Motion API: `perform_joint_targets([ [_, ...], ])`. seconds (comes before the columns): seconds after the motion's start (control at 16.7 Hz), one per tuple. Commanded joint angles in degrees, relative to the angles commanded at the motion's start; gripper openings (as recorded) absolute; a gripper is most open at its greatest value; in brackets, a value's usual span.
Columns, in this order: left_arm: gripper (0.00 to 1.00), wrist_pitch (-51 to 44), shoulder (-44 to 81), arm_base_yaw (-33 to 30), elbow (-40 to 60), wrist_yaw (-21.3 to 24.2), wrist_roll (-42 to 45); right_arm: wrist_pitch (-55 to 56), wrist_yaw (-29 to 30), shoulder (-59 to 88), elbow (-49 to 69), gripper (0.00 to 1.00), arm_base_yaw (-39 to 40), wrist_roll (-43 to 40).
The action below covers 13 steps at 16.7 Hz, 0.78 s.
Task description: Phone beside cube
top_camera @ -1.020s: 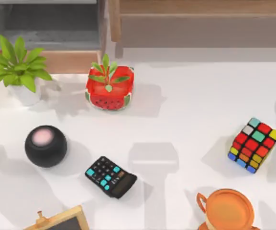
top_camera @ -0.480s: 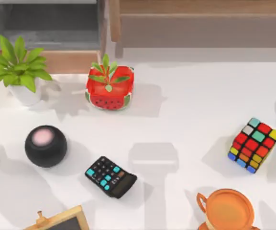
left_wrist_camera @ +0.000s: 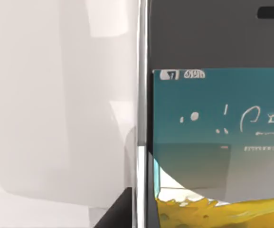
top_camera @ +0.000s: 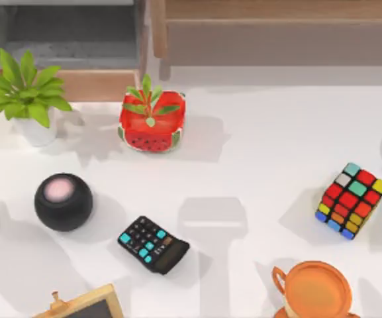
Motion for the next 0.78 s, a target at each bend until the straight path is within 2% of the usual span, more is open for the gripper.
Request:
perform_joint_targets([
  [0.42,0.00,0.0,0.0,0.0,0.0,0.0,0.0,0.0,0.0,0.0,0.0,1.00,0.0,0.0],
  [0.48,0.00,-1.3,-1.6,-0.2,0.3,1.1,-0.4,0.0,0.0,0.0,0.0,1.00,0.0,0.0],
  [0.78,0.00,-4.7,-3.1,-0.2,1.9,1.1,-0.4,0.0,0.0,0.0,0.0,1.00,0.0,0.0],
])
